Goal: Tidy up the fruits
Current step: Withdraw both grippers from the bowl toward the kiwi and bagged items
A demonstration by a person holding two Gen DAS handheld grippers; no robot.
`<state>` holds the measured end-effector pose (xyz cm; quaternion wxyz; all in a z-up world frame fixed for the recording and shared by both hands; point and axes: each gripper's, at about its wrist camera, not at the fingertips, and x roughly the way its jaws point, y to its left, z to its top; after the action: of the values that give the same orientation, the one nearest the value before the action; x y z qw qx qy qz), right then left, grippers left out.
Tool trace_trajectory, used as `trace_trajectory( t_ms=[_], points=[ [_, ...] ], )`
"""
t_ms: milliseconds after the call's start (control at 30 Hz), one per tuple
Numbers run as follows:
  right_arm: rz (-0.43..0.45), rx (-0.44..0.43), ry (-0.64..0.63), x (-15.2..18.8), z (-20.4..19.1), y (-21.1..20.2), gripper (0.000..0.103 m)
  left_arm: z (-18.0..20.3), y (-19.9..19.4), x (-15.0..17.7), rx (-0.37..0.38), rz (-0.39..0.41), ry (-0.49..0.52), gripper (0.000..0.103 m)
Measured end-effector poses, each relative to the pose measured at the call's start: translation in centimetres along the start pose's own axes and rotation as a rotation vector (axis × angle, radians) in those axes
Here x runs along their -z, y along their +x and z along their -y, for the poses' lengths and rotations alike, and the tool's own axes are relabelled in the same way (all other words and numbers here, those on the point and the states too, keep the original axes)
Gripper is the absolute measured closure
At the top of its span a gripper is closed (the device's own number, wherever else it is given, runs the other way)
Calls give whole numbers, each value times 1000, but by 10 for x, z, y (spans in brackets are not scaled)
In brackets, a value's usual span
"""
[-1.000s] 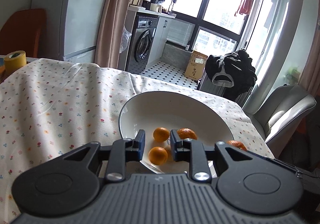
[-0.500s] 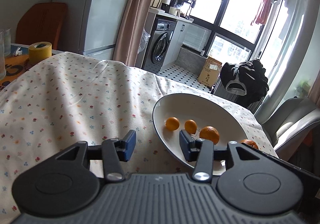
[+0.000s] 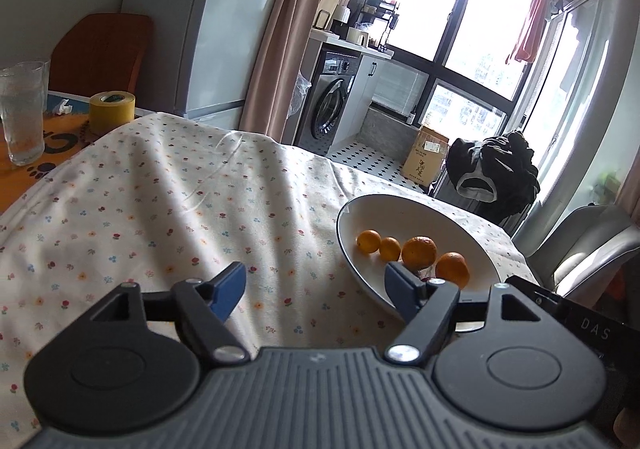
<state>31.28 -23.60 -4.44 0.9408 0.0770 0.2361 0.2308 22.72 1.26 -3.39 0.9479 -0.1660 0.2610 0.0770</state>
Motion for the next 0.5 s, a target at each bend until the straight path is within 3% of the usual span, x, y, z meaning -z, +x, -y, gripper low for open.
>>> trace_trajectory(
  t_ms=[500],
  points=[
    [-14, -28, -31, 9, -17, -32, 28, -20, -40, 11, -7, 28, 16, 20]
  ],
)
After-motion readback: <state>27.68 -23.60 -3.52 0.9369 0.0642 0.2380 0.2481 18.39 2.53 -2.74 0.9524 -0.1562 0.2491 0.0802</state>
